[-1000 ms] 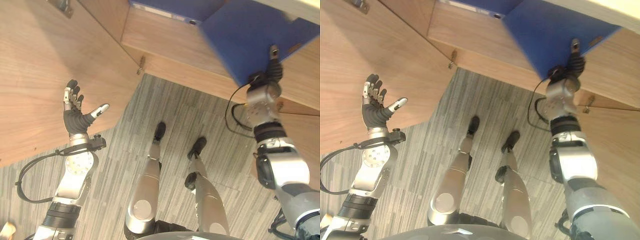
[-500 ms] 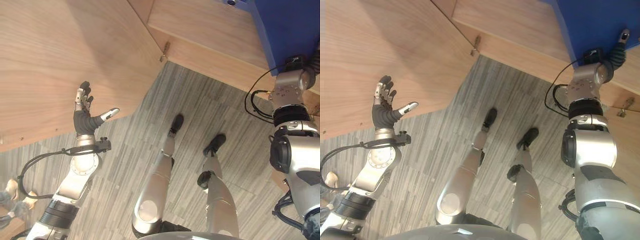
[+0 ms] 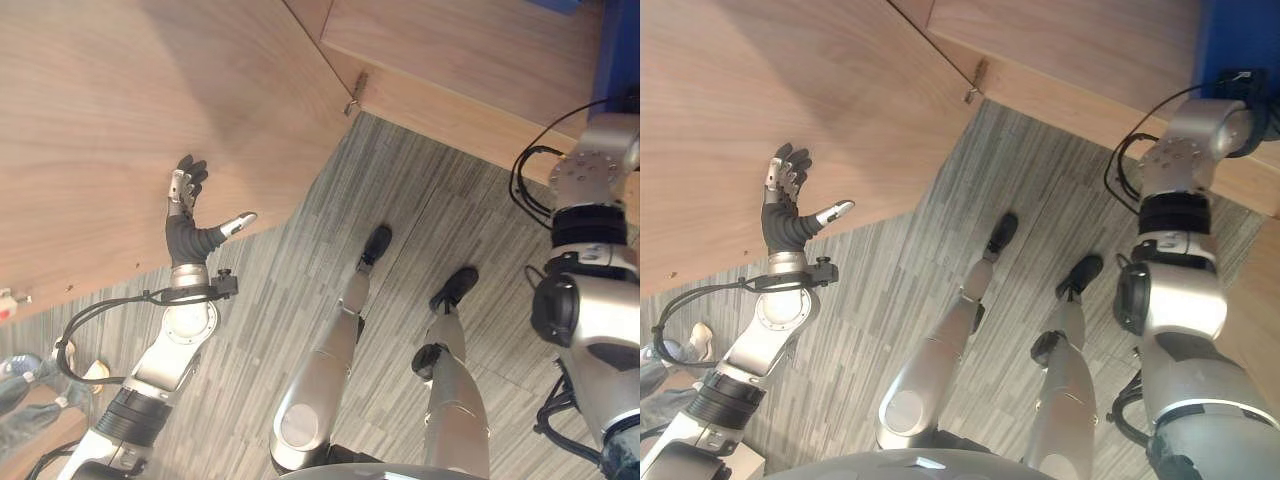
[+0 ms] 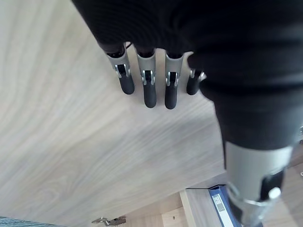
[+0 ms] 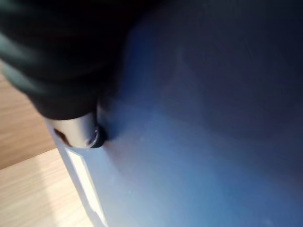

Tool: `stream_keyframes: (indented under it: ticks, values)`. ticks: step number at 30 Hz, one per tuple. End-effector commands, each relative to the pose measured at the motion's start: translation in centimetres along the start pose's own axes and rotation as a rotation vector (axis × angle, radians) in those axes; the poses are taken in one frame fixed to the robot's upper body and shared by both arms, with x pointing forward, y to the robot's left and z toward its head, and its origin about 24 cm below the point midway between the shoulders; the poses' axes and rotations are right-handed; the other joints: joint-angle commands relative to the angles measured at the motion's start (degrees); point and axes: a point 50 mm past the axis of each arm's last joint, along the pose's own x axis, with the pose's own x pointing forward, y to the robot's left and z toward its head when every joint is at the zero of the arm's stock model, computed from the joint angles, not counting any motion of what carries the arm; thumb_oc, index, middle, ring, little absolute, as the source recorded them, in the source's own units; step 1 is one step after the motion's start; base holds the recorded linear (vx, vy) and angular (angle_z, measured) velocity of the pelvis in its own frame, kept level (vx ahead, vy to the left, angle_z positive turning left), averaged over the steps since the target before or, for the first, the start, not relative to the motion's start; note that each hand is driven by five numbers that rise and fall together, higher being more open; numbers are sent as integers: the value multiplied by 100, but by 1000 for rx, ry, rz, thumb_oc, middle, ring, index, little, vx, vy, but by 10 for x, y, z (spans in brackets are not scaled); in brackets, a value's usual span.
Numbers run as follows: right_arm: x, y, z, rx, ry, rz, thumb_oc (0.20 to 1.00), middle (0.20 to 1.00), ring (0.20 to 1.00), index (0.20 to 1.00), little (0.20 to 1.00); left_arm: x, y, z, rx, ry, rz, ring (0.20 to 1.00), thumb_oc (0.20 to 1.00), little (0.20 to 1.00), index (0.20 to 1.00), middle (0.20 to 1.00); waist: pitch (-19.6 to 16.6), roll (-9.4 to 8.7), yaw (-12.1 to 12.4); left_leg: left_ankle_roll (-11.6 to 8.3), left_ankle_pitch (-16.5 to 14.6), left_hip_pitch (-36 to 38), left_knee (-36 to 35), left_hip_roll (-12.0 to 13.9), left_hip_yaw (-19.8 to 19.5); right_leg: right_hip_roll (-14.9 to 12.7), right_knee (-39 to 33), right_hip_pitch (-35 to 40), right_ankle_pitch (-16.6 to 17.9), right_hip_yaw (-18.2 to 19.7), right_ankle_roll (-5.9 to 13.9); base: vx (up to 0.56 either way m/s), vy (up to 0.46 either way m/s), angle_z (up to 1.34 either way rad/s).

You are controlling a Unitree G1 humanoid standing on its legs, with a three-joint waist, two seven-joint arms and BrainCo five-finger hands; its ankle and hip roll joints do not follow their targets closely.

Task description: Put the empty folder in the office cabinet

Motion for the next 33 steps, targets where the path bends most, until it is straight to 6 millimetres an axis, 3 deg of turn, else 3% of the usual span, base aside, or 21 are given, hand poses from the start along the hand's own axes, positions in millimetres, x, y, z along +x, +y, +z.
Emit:
stream_keyframes:
  ticks: [1,5,9,13,17,20,22,28,29,33]
  values:
    - [-18,-27,-7,-210,-107,86,200,200,200,200,200,-4,-4,3,13,-38,28,1000,1000,1000,1000,1000,-520,-162,-106,197,-859,222,-75,-224,49,-172,-19,334,-661,313,494,-12,46,0]
    - [-21,-21,-18,-187,-65,67,200,200,200,200,200,-1,-3,7,26,-57,42,1000,1000,1000,1000,1000,-486,-170,-138,192,-867,235,-75,-227,117,-182,-20,310,-635,375,496,-6,21,-2]
    - [-14,-6,-13,-152,-79,60,200,200,200,200,200,-1,-4,7,25,-55,26,1000,1000,1000,1000,1000,-510,-172,-114,196,-871,215,-75,-230,132,-184,-22,272,-629,404,497,19,-8,-4]
    - [9,12,13,-126,-157,49,200,200,200,200,200,-1,-6,7,23,-53,-8,1000,1000,1000,1000,1000,-605,-167,-82,207,-891,199,-75,-256,83,-194,-23,274,-653,390,514,28,-14,0]
    - [15,12,23,-108,-188,28,200,200,200,200,200,-3,-6,4,23,-40,-16,1000,1000,1000,1000,1000,-643,-164,-91,211,-904,190,-75,-272,67,-197,-22,272,-664,386,516,16,-6,3]
    - [28,4,42,16,-235,-149,200,200,200,200,200,-4,-6,0,44,-10,-26,1000,1000,1000,1000,1000,-733,-178,-126,230,-927,165,-75,-295,43,-183,-23,243,-683,407,528,22,-4,1]
    - [30,6,45,18,-242,-160,200,200,200,200,200,-3,-7,-1,49,-9,-31,1000,1000,1000,1000,1000,-734,-182,-115,231,-925,151,-75,-297,45,-181,-23,225,-683,419,531,0,0,0]
    - [56,21,67,-162,-274,-108,200,200,200,200,200,-9,-11,-13,46,52,-98,1000,1000,1000,1000,1000,-757,-167,-85,227,-930,89,-75,-300,110,-198,-23,80,-644,498,542,-1,8,-1]
    - [59,30,68,-225,-262,-48,200,200,200,200,200,-12,-18,-23,56,103,-169,1000,1000,1000,1000,1000,-761,-177,-129,219,-924,59,-75,-274,155,-196,-23,15,-622,541,543,-6,45,-1]
    - [57,40,56,-263,-213,14,200,200,200,200,200,-5,-35,-33,89,128,-253,1000,1000,1000,1000,1000,-773,-211,-201,208,-926,21,-75,-218,247,-161,-21,-78,-592,649,534,1,36,-8]
